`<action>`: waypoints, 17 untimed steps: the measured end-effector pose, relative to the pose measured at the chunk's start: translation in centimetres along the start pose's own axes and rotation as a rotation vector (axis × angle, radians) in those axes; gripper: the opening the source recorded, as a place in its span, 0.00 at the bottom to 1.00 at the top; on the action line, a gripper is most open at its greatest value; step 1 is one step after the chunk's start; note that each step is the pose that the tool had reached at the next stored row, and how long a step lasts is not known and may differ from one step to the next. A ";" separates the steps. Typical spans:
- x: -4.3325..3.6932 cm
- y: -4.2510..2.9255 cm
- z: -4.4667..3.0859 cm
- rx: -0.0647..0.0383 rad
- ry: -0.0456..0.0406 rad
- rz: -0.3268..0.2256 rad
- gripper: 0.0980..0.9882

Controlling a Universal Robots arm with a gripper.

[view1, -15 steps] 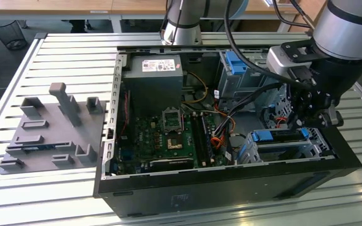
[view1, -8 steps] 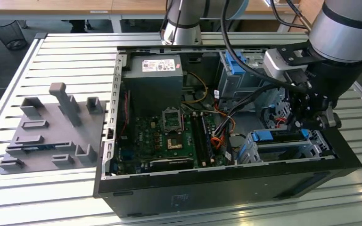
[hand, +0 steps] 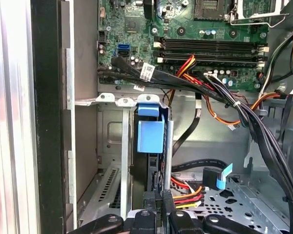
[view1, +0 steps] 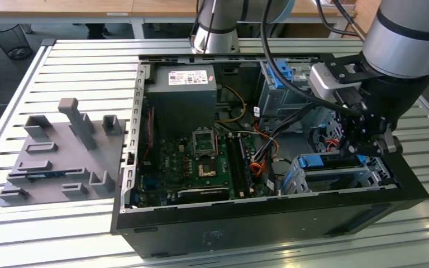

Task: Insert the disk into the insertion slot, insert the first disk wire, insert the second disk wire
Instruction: 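Insert the first disk wire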

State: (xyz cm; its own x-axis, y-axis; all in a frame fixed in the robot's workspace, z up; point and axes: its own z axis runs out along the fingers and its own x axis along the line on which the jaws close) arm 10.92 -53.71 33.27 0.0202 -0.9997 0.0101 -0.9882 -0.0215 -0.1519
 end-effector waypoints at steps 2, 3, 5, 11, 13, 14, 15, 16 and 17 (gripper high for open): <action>0.01 0.01 0.06 0.000 0.0002 0.001 0.08; 0.02 0.02 0.09 0.000 0.0004 0.004 0.08; 0.06 0.03 0.13 0.000 0.0016 0.010 0.08; 0.07 0.05 0.24 0.000 0.0042 0.028 0.08; 0.08 0.05 0.26 0.000 0.0043 0.028 0.08; 0.08 0.06 0.27 0.000 0.0043 0.028 0.08; 0.08 0.06 0.28 0.000 0.0043 0.028 0.08; 0.08 0.07 0.30 0.000 0.0043 0.028 0.08; 0.08 0.07 0.32 0.000 0.0043 0.028 0.08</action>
State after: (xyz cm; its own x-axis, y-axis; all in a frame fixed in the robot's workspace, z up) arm 10.90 -53.79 32.95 -0.0079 -0.9999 0.0102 -0.9884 0.0063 -0.1519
